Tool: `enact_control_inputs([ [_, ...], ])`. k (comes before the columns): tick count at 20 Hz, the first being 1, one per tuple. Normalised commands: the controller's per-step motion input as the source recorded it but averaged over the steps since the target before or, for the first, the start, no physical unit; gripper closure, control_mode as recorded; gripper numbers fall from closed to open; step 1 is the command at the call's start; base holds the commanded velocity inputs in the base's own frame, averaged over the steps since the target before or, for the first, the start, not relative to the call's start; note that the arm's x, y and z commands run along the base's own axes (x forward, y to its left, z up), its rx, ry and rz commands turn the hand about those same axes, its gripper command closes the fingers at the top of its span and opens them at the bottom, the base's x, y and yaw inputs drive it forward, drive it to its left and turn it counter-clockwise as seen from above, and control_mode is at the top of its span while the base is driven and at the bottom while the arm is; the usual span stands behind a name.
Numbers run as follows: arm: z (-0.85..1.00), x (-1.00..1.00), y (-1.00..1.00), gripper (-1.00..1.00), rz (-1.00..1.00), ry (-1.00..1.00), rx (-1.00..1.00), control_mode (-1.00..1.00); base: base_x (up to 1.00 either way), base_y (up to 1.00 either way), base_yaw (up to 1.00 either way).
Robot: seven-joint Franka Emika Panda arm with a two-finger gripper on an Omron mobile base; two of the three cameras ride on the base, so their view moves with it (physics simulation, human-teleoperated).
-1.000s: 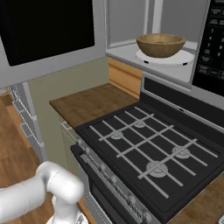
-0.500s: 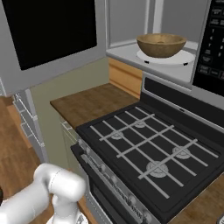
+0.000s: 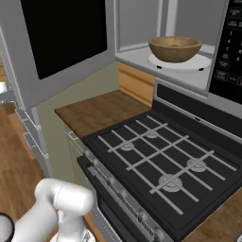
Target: Pick the avocado from the sink and place it in the bowl. Then pick the bowl and place it in the microwave. Then close the microwave door and press the start button.
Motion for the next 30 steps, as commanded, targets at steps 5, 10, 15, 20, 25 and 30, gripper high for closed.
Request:
enact_control_inputs([
  [5,0.74,0.0,-1.0,-1.0,-0.01,0.07,0.14,-1.0,0.0,0.0,0.0],
  [10,0.64,0.0,-0.99,-1.0,0.0,0.09,0.15,-1.0,0.0,0.0,0.0],
  [15,0.37,0.08,-0.89,-1.0,0.0,0.02,0.14,-1.0,0.0,0.0,0.0],
  [20,0.21,0.45,-0.83,-1.0,0.0,0.0,0.14,-1.0,0.0,0.0,0.0],
  [25,0.16,0.56,-0.77,-1.0,0.0,-0.07,0.15,-1.0,0.0,0.0,0.0],
  [30,0.37,0.42,-0.68,-1.0,0.01,-0.34,0.18,-1.0,0.0,0.0,0.0],
])
